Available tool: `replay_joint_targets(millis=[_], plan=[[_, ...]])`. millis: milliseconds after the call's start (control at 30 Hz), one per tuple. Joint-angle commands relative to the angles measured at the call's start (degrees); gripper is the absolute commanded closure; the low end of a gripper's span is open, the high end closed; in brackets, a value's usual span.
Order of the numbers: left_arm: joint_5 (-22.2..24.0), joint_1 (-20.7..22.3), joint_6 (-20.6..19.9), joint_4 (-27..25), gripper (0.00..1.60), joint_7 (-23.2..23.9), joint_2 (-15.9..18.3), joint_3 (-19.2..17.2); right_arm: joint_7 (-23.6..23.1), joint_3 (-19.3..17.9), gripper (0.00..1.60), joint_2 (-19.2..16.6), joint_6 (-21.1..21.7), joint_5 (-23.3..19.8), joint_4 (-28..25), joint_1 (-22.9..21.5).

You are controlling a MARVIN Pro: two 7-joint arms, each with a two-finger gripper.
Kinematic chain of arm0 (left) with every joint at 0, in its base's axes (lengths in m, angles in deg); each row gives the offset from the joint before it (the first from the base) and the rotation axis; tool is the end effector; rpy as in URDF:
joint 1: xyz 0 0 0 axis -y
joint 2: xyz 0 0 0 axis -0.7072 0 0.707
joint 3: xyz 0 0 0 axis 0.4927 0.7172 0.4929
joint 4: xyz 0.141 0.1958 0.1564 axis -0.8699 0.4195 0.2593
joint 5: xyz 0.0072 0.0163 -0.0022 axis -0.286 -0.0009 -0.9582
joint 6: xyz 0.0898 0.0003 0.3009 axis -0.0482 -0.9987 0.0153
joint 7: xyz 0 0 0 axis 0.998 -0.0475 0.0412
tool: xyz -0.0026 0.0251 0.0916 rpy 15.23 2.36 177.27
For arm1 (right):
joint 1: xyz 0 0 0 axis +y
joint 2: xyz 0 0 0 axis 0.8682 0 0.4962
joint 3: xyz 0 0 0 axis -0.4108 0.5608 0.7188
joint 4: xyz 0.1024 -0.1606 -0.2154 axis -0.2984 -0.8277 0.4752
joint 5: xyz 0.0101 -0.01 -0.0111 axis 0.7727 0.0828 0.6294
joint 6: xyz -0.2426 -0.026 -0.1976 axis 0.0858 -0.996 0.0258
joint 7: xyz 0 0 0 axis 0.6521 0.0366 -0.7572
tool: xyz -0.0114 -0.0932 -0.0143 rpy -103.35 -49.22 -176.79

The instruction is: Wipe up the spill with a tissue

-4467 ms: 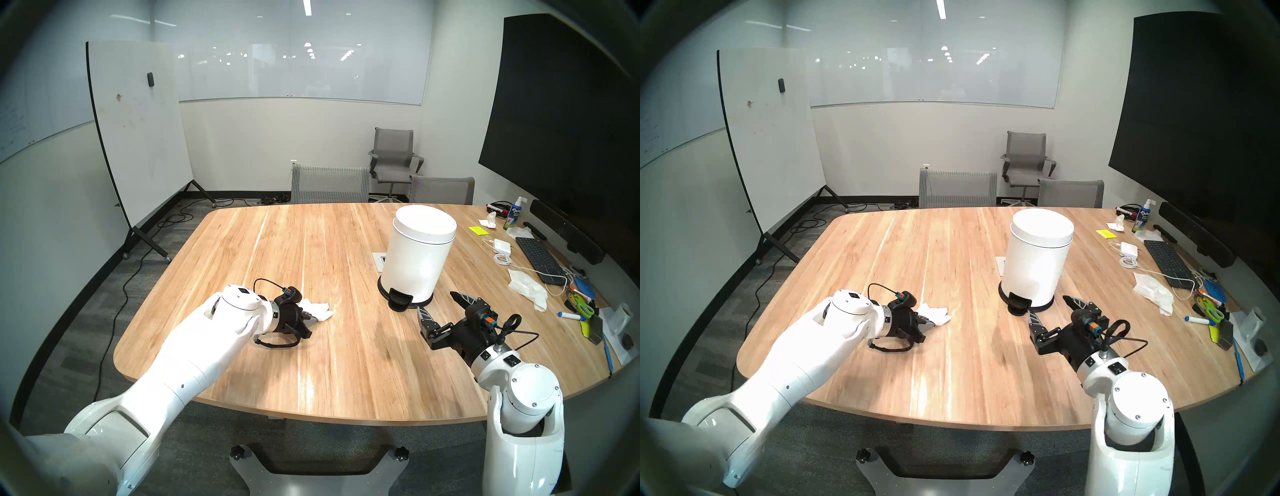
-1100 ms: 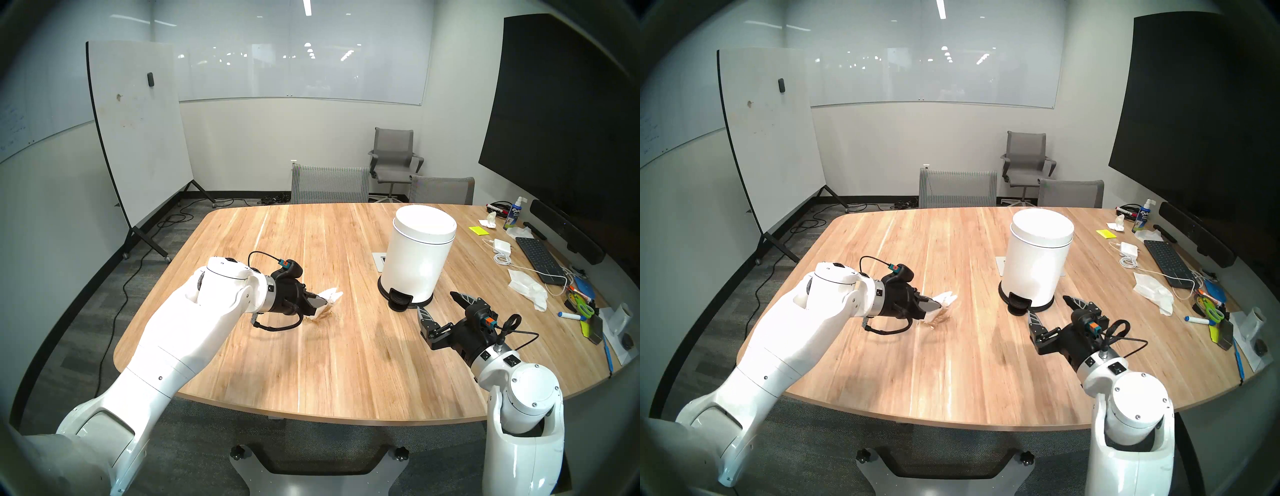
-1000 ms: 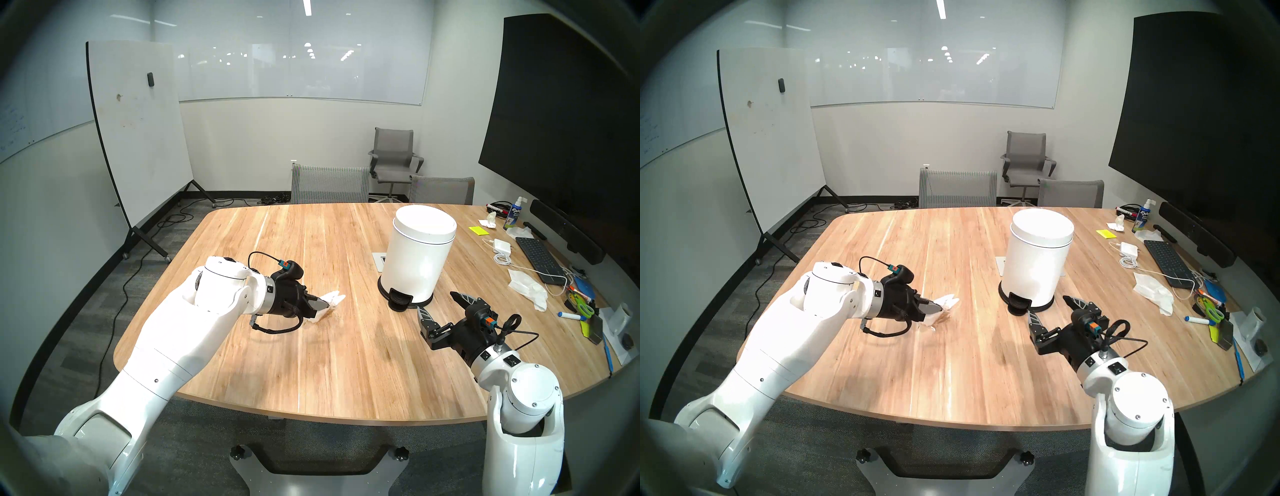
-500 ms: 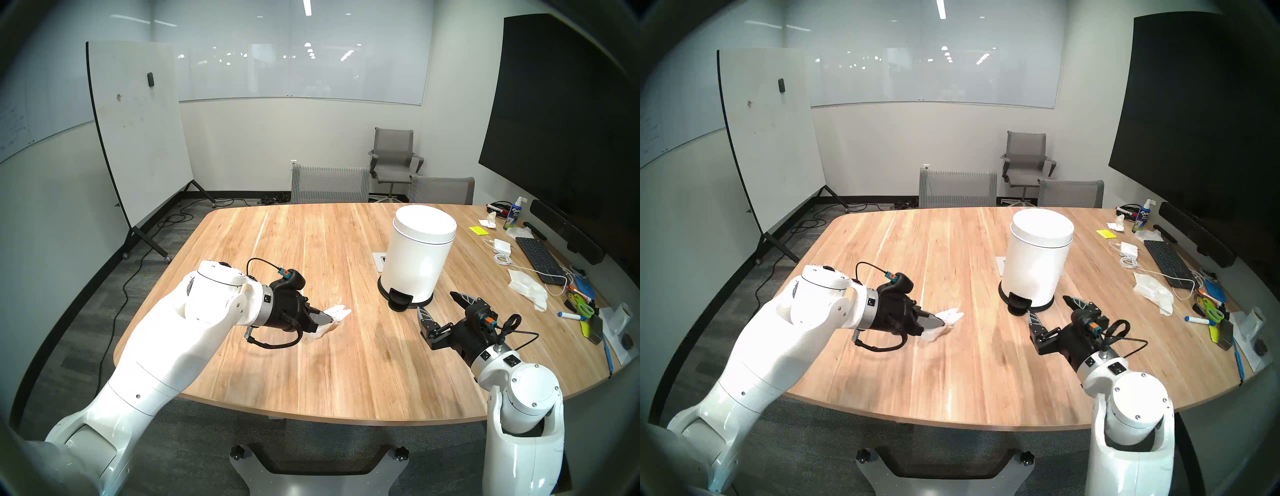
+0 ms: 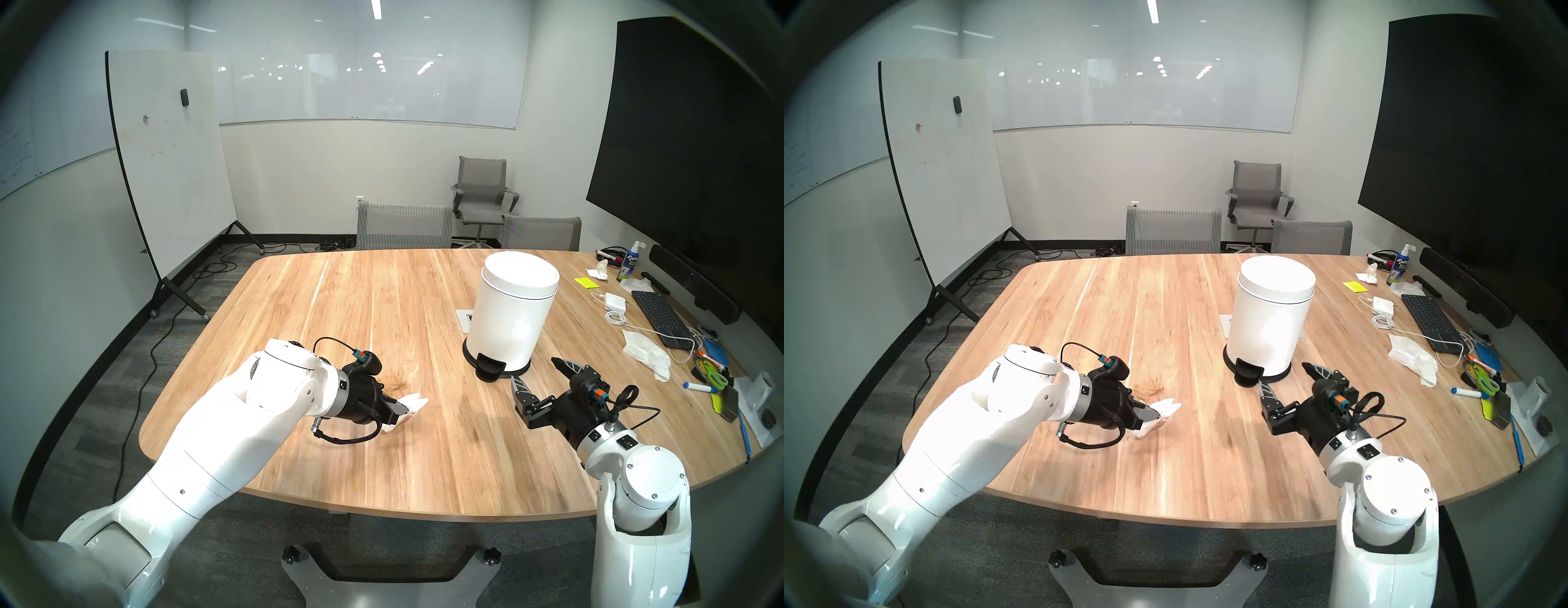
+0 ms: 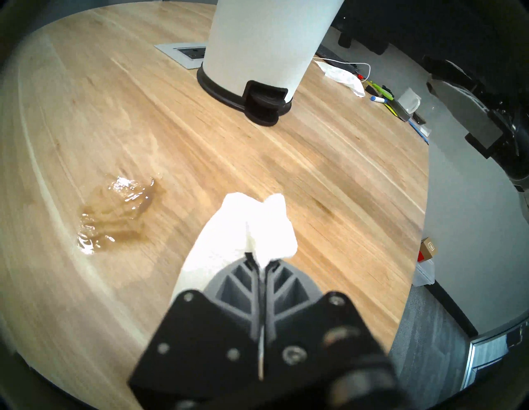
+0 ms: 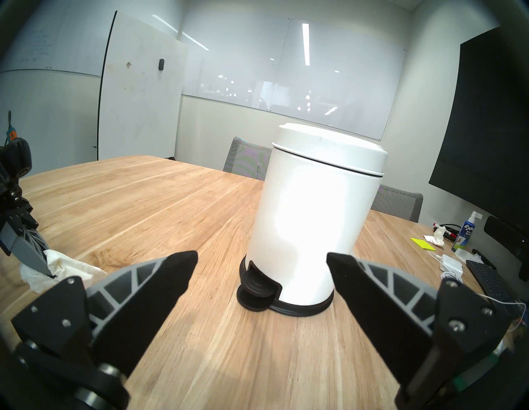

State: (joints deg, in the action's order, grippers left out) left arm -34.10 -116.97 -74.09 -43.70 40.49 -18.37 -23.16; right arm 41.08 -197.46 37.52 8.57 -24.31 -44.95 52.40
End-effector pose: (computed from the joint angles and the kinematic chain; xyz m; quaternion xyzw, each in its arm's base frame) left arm 0.4015 -0.0870 -0.2751 0.8549 -0.3064 0.2873 0.3046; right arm 0.2933 -0.0658 -0.2350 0.7285 0.1661 0.6645 0.0137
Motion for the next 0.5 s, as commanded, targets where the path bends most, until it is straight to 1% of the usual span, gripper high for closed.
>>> replay_joint_targets(millis=[0, 333, 433, 467], plan=[[1.7, 2.4, 0.1, 0.1, 0.00, -1.2, -0.9, 0.2, 0.0, 0.1, 0.00, 0.0, -0.1, 0.0, -1.2, -0.2], [1.9, 3.1, 0.1, 0.8, 0.00, -2.3, -1.0, 0.0, 0.0, 0.1, 0.00, 0.0, -0.1, 0.0, -1.2, -0.2], [2.8, 2.7, 0.1, -1.1, 0.00, -1.5, 0.2, -0.9, 0.0, 0.1, 0.00, 0.0, -0.1, 0.0, -1.2, -0.2], [3.0, 2.2, 0.1, -2.7, 0.00, -0.9, 1.1, -1.0, 0.0, 0.1, 0.00, 0.0, -0.1, 0.0, -1.2, -0.2]])
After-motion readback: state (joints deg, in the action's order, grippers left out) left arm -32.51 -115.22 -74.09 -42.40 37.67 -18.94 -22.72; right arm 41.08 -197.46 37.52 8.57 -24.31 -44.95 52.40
